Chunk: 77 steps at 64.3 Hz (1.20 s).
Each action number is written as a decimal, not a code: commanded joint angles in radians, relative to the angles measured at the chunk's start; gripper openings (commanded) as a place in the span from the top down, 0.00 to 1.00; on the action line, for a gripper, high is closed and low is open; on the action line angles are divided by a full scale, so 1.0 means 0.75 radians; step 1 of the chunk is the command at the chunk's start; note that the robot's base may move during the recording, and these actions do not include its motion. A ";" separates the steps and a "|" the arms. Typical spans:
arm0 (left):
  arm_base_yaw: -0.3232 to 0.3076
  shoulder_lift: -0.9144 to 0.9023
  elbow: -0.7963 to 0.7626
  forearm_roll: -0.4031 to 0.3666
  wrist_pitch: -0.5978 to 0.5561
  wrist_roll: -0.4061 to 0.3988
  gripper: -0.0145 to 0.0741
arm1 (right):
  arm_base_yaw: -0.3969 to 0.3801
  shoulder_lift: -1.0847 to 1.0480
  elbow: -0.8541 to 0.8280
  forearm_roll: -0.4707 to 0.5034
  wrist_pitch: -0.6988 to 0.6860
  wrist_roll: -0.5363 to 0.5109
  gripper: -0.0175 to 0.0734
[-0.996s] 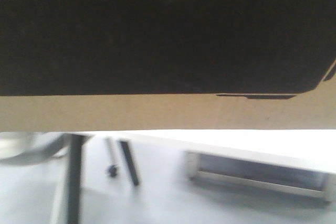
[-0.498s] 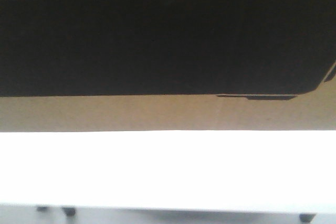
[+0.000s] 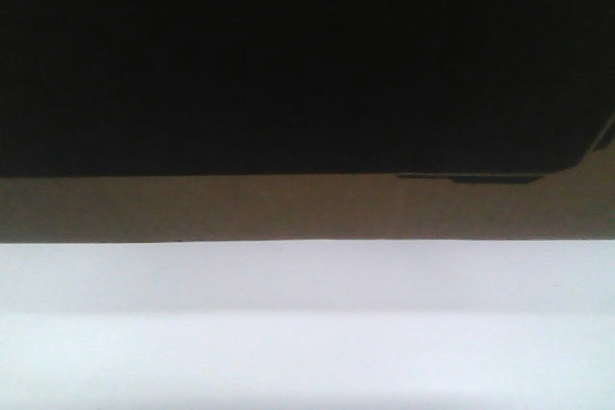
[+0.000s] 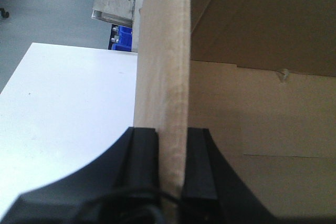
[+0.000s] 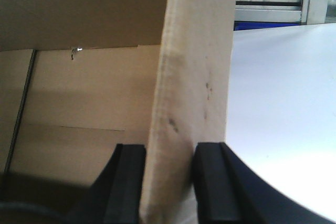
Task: Grab box from left shelf to table start
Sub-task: 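Hold the box with both grippers while driving to the white table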
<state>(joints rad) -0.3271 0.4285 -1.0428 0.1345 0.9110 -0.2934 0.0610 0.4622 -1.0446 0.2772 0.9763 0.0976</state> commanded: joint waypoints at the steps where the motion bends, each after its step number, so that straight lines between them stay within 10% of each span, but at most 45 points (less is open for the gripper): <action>1: 0.012 -0.006 -0.059 0.176 -0.209 -0.030 0.95 | -0.017 0.014 -0.043 -0.228 -0.183 -0.006 0.75; 77: 0.012 -0.006 -0.059 0.174 -0.209 -0.030 0.95 | -0.017 0.014 -0.043 -0.228 -0.183 -0.006 0.75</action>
<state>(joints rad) -0.3271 0.4285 -1.0428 0.1329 0.9110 -0.2934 0.0610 0.4622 -1.0446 0.2772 0.9763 0.0976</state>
